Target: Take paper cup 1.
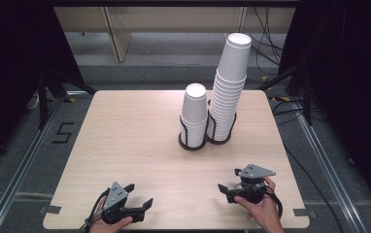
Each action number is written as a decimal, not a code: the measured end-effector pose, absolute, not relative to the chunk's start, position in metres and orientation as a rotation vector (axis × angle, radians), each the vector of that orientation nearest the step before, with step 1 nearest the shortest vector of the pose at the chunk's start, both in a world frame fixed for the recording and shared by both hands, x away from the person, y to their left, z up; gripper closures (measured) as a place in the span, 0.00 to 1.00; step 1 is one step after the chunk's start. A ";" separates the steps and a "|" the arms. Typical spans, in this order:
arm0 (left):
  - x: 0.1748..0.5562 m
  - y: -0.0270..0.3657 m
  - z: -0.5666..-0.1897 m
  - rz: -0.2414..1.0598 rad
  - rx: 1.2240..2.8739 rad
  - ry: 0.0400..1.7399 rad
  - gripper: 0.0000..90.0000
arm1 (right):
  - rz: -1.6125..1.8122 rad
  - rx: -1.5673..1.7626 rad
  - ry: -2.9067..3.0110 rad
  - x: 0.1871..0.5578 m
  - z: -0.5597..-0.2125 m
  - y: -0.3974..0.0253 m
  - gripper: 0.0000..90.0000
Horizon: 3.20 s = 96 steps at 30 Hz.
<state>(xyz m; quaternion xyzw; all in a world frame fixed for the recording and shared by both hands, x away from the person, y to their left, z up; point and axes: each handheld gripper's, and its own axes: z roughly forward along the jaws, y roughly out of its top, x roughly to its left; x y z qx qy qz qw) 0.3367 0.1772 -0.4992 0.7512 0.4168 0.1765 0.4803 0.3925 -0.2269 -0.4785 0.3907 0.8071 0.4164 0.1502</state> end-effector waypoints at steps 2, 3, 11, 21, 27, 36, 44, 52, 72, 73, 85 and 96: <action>0.336 0.177 -0.499 0.429 1.836 1.021 0.17 | 1.192 1.106 2.305 0.394 -0.479 -0.229 0.19; 0.336 0.176 -0.500 0.431 1.839 1.022 0.17 | 1.204 1.108 2.308 0.394 -0.479 -0.229 0.19; 0.336 0.176 -0.499 0.430 1.834 1.022 0.17 | 1.208 1.109 2.305 0.393 -0.477 -0.227 0.20; 0.336 0.177 -0.499 0.433 1.842 1.023 0.17 | 1.230 1.074 2.287 0.395 -0.473 -0.222 0.21; 0.336 0.176 -0.499 0.433 1.842 1.020 0.17 | 1.231 1.063 2.277 0.396 -0.469 -0.217 0.22; 0.337 0.175 -0.500 0.426 1.826 1.005 0.16 | 1.249 1.013 2.259 0.403 -0.460 -0.212 0.23; 0.336 0.177 -0.499 0.436 1.835 1.004 0.16 | 1.265 1.022 2.247 0.409 -0.451 -0.205 0.23; 0.337 0.177 -0.500 0.427 1.824 1.009 0.16 | 1.293 1.013 2.237 0.417 -0.441 -0.199 0.24; 0.335 0.178 -0.498 0.429 1.822 1.007 0.16 | 1.343 0.912 2.197 0.437 -0.406 -0.180 0.24; 0.336 0.178 -0.498 0.427 1.811 1.001 0.16 | 1.358 0.924 2.181 0.438 -0.404 -0.177 0.24; 0.336 0.178 -0.498 0.425 1.800 1.008 0.16 | 1.407 0.940 2.125 0.461 -0.378 -0.160 0.24; 0.336 0.178 -0.498 0.423 1.812 1.004 0.16 | 1.423 0.991 2.053 0.488 -0.356 -0.153 0.25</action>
